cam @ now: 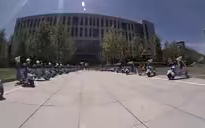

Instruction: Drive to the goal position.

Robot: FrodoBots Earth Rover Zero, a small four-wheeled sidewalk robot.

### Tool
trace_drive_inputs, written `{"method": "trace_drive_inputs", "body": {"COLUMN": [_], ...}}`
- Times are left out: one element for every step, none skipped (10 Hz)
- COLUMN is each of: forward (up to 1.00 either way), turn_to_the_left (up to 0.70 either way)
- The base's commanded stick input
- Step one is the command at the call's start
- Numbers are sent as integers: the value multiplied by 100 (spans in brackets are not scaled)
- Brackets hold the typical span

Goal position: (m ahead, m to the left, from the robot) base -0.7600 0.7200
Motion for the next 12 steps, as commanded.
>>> {"method": "trace_drive_inputs", "body": {"forward": [54, 54, 53, 53, 53, 53, 54, 53, 53, 54, 54, 54], "turn_to_the_left": [0, 0, 0, 0, 0, 0, 0, 0, 0, 0, 0, 0]}}
